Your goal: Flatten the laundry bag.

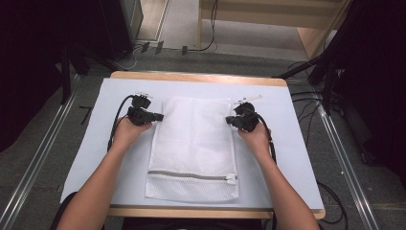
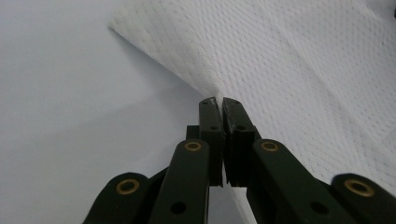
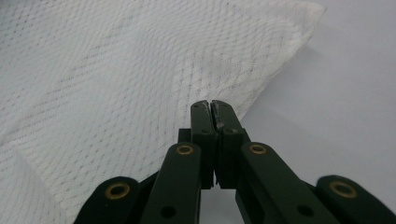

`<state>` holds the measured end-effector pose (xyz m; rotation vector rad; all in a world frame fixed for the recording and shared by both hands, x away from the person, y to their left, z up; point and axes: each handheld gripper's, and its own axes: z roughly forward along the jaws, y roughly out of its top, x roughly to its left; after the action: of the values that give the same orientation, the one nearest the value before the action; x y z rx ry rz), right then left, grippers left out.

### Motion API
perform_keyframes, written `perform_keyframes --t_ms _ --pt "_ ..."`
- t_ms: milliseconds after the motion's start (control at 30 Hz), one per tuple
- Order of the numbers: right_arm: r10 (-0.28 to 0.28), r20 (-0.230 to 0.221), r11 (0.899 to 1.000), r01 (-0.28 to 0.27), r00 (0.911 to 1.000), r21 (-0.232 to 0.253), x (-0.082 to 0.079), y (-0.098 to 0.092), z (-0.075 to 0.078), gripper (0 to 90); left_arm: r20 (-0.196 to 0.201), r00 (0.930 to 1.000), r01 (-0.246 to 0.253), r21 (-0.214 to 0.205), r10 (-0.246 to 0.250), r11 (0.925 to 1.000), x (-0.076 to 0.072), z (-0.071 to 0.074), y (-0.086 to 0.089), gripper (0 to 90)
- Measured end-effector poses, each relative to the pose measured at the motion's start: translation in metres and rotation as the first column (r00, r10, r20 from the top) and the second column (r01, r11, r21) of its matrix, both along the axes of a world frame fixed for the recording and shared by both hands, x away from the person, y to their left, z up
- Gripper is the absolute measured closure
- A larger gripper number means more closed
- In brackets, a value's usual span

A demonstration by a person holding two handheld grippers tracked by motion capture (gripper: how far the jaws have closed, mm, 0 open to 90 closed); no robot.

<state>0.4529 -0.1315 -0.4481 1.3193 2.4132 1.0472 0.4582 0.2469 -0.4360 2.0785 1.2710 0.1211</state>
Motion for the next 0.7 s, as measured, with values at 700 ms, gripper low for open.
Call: perform_keyframes --t_ms 700 --pt "-0.019 0.012 0.999 0.018 0.9997 0.044 0.021 -0.001 0.005 65.9 0.041 0.9989 -0.022 0.002 0.022 0.9998 0.015 0.007 0.010 58.5"
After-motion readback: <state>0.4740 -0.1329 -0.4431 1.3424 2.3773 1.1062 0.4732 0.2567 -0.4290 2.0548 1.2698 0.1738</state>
